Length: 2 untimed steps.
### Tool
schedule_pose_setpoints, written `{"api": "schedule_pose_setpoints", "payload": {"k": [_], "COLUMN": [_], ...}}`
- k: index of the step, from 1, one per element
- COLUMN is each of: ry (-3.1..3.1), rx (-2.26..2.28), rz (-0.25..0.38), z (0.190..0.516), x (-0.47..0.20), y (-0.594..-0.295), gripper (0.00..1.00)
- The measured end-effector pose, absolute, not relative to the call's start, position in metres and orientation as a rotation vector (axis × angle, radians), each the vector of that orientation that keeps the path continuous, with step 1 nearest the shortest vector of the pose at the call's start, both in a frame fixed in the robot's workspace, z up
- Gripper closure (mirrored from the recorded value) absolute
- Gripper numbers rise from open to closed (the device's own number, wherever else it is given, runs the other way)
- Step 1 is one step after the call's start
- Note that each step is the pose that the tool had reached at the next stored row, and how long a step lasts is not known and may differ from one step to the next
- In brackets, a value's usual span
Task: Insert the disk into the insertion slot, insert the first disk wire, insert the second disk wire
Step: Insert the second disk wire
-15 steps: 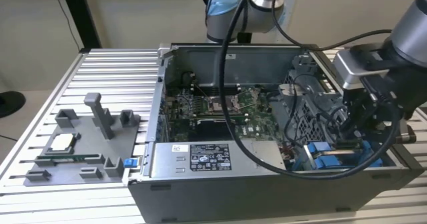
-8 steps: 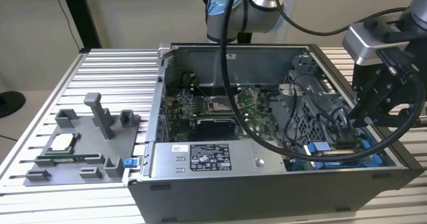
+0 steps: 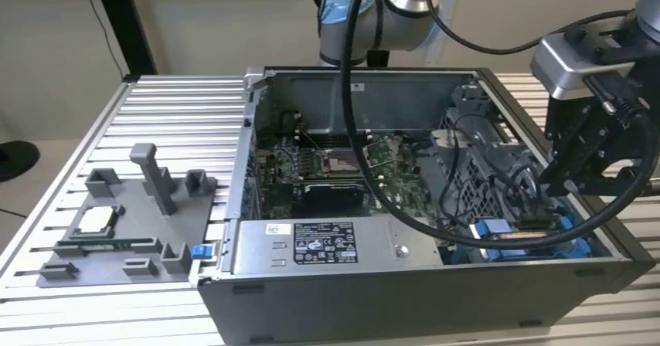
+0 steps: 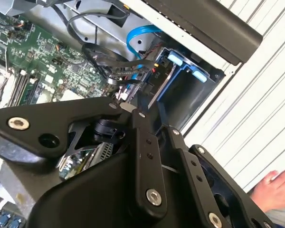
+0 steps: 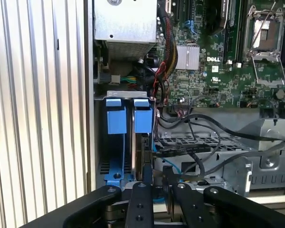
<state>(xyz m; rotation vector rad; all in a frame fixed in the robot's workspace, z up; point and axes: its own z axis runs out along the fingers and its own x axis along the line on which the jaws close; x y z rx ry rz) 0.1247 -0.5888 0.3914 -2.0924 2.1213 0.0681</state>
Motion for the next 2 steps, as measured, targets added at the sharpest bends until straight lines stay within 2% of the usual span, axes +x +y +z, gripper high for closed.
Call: {"api": "schedule_pose_setpoints", "payload": {"k": [2], "ry": [2.121], "rx": [-2.093], "rz": [0.068], "z": [0.3914], "x": [0.1247], "y": [-0.5888], "gripper": [0.0]}}
